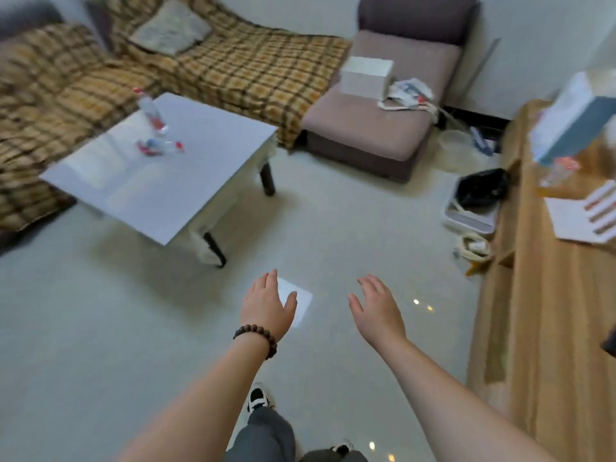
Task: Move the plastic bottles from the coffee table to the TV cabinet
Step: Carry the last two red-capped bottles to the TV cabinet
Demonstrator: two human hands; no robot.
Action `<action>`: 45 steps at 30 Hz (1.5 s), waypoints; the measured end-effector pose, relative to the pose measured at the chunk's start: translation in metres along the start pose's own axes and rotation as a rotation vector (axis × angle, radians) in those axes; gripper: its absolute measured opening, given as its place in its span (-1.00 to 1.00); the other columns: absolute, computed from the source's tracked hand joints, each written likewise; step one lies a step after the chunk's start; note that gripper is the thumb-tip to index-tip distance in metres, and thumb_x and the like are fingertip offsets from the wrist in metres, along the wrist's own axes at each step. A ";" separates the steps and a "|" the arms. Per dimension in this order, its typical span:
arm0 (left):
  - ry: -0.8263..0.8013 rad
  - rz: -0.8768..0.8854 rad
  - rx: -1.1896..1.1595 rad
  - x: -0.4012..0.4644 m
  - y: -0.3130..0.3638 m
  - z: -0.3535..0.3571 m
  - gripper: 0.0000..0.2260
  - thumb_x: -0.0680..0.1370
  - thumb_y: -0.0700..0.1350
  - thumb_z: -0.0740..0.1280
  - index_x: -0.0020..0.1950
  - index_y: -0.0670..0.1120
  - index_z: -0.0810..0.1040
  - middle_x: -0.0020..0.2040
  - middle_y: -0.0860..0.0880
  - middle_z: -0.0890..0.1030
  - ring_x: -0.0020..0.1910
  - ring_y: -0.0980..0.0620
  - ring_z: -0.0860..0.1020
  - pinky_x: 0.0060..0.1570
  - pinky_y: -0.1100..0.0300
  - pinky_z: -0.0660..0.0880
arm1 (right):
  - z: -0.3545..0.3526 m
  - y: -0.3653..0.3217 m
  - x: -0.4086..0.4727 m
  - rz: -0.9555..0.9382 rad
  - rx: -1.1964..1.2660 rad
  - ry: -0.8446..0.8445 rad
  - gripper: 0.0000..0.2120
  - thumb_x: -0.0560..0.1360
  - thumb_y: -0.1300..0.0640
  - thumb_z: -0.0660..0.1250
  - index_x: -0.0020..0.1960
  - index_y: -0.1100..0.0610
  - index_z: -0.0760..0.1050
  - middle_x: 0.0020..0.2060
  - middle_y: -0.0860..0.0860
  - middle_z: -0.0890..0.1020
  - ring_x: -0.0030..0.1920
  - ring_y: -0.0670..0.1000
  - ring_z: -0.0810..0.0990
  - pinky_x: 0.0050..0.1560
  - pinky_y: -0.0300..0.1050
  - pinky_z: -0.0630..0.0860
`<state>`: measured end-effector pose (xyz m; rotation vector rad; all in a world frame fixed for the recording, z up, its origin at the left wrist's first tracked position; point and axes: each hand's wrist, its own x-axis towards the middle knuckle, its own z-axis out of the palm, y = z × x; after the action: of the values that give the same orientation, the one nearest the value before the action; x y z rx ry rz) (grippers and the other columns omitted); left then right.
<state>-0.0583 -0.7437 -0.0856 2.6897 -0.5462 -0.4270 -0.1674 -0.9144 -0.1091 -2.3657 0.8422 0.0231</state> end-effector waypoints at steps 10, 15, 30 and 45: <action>0.170 -0.384 -0.116 -0.013 -0.150 -0.064 -0.41 0.57 0.08 0.20 0.52 -0.13 0.15 0.50 -0.06 0.25 0.47 -0.05 0.22 0.43 0.06 0.22 | 0.088 -0.154 0.041 -0.300 -0.070 -0.213 -0.53 0.59 0.01 0.16 0.44 0.18 0.30 0.48 0.09 0.30 0.51 0.05 0.19 0.49 -0.09 0.11; 0.212 -0.475 -0.118 -0.010 -0.236 -0.096 -0.43 0.58 0.09 0.17 0.52 -0.13 0.15 0.49 -0.06 0.28 0.47 -0.03 0.22 0.43 0.07 0.19 | 0.144 -0.238 0.046 -0.381 -0.106 -0.281 -0.55 0.60 0.01 0.14 0.45 0.15 0.28 0.50 0.06 0.25 0.52 0.03 0.15 0.46 -0.08 0.13; 0.289 -0.601 -0.180 0.057 -0.470 -0.214 -0.45 0.58 0.06 0.19 0.50 -0.15 0.19 0.46 -0.09 0.31 0.45 -0.08 0.25 0.40 0.03 0.24 | 0.291 -0.472 0.099 -0.513 -0.199 -0.305 -0.57 0.59 0.01 0.16 0.40 0.17 0.35 0.47 0.08 0.30 0.50 0.05 0.20 0.47 -0.04 0.18; 0.209 -0.555 -0.135 0.317 -0.593 -0.303 -0.44 0.58 0.07 0.19 0.51 -0.13 0.17 0.48 -0.08 0.29 0.45 -0.08 0.23 0.42 0.01 0.22 | 0.379 -0.628 0.327 -0.430 -0.205 -0.338 -0.59 0.60 0.05 0.14 0.40 0.17 0.35 0.43 0.06 0.35 0.44 0.07 0.28 0.35 -0.07 0.28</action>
<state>0.5152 -0.2817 -0.1245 2.6766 0.2902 -0.3011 0.5246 -0.5074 -0.1392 -2.5853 0.1701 0.3365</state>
